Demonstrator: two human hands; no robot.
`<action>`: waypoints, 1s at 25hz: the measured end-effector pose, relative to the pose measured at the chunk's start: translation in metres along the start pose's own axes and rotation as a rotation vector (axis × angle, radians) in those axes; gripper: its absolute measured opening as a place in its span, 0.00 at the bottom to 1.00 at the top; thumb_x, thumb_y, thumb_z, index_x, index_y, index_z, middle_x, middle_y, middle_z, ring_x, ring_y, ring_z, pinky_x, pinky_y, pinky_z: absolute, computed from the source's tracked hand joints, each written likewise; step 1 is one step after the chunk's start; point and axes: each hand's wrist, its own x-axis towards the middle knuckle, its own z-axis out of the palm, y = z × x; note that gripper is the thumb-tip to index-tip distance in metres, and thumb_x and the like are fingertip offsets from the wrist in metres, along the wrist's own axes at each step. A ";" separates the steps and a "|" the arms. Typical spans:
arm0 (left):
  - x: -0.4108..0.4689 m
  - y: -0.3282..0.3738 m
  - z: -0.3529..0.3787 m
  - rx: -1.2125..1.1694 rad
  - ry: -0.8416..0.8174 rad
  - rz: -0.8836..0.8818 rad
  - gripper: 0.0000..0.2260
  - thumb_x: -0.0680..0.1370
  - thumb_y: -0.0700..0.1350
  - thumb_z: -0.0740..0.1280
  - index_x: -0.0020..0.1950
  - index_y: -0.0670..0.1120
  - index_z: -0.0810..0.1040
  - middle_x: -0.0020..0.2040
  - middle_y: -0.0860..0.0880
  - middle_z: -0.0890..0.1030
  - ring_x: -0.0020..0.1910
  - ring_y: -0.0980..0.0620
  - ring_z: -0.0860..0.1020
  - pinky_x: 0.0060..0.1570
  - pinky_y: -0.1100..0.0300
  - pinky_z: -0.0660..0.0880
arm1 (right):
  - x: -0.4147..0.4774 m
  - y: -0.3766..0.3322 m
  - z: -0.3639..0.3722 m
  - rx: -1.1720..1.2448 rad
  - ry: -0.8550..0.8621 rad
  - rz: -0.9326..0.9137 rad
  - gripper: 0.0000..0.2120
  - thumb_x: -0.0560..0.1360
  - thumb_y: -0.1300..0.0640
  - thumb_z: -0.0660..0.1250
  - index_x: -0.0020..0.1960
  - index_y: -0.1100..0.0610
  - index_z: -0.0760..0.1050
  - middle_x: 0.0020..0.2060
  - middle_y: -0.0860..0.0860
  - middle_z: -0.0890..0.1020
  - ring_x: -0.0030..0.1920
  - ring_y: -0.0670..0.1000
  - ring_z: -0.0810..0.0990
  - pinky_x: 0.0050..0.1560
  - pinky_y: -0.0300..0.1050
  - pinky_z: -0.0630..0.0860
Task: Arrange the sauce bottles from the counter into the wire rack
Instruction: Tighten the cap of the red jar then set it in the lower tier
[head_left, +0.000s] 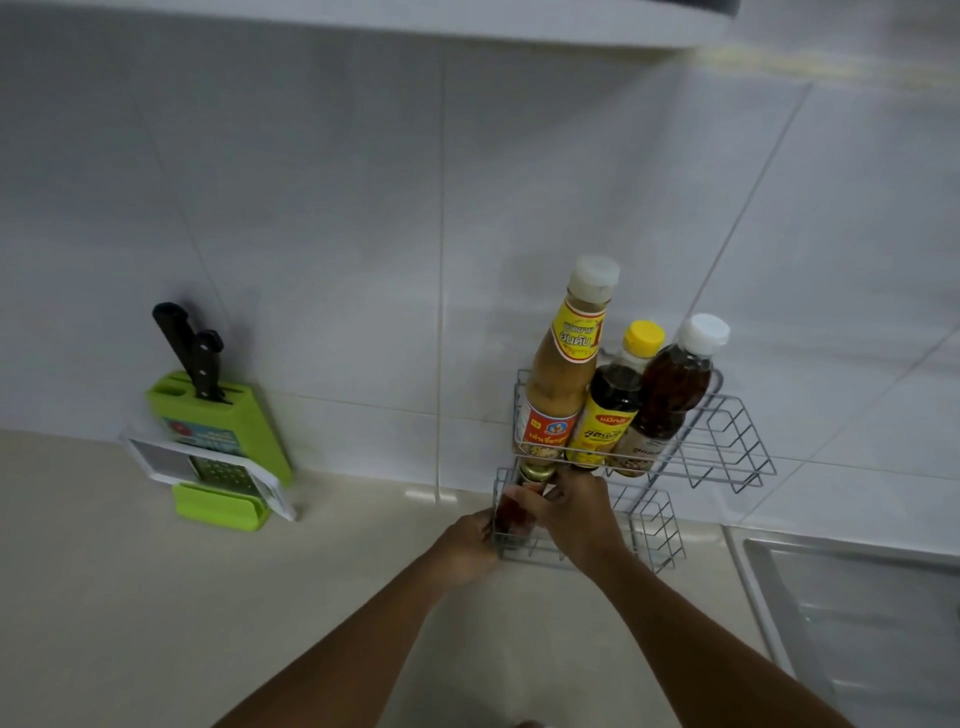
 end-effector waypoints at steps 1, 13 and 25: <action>0.001 -0.002 0.000 0.002 0.005 0.001 0.30 0.74 0.35 0.61 0.76 0.49 0.68 0.71 0.47 0.76 0.70 0.46 0.74 0.69 0.51 0.72 | 0.001 -0.001 0.002 0.006 0.006 -0.006 0.15 0.70 0.52 0.80 0.53 0.59 0.84 0.41 0.44 0.84 0.37 0.33 0.81 0.36 0.27 0.75; -0.009 -0.021 -0.014 -0.046 0.010 -0.050 0.29 0.80 0.34 0.61 0.80 0.44 0.60 0.76 0.44 0.69 0.72 0.47 0.71 0.59 0.64 0.72 | -0.004 0.002 0.001 -0.060 -0.153 0.121 0.27 0.72 0.48 0.78 0.67 0.56 0.76 0.64 0.51 0.82 0.53 0.54 0.84 0.52 0.42 0.75; -0.083 -0.003 -0.034 0.243 0.022 0.058 0.20 0.80 0.39 0.63 0.73 0.48 0.72 0.68 0.46 0.77 0.62 0.48 0.78 0.55 0.62 0.73 | -0.059 -0.013 -0.043 -0.162 -0.175 0.132 0.15 0.78 0.62 0.67 0.64 0.56 0.80 0.63 0.57 0.83 0.53 0.54 0.83 0.55 0.47 0.81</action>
